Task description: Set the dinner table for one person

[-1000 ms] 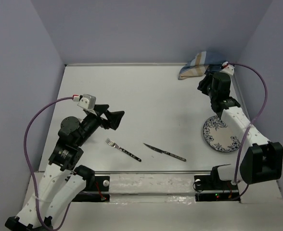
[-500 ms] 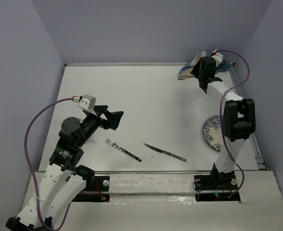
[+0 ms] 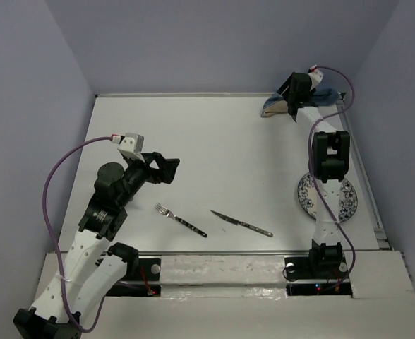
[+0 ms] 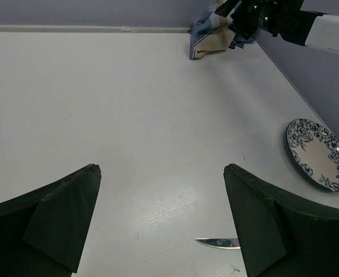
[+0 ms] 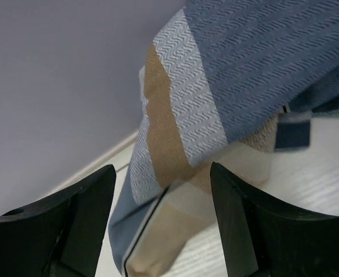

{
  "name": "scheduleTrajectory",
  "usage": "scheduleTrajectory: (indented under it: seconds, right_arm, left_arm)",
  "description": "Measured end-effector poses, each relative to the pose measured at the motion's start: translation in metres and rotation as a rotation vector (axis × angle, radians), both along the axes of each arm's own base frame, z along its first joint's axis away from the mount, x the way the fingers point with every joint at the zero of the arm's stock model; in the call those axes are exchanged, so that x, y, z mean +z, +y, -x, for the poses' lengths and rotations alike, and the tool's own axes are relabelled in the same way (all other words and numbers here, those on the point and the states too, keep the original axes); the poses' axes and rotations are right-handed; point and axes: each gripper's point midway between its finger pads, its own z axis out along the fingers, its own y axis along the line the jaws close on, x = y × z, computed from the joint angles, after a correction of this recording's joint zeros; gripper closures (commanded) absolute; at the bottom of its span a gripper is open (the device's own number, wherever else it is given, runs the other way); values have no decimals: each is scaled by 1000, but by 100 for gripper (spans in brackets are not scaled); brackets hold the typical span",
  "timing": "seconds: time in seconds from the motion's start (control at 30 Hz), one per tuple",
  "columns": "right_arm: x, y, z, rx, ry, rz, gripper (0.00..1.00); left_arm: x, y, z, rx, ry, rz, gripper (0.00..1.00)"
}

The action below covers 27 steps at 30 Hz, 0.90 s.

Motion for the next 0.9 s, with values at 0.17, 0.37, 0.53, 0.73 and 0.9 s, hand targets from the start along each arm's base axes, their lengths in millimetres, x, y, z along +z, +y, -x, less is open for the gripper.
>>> scheduleTrajectory:
  seconds: [0.17,0.37,0.53,0.73,0.9]
  right_arm:
    - [-10,-3,-25,0,-16,1,54]
    - [-15,-10,-35,3,-16,4,100]
    - [-14,-2,-28,69,-20,-1,100]
    - [70,45,3,303,-115,9,100]
    - [223,99,73,520,-356,-3,100]
  left_arm:
    - [-2,5,-6,25,6,-2,1]
    - [-4,10,-9,42,11,-5,1]
    - [-3,12,-10,49,9,-4,1]
    - [0,14,-9,55,1,1,1]
    - [7,17,-6,64,-24,13,1]
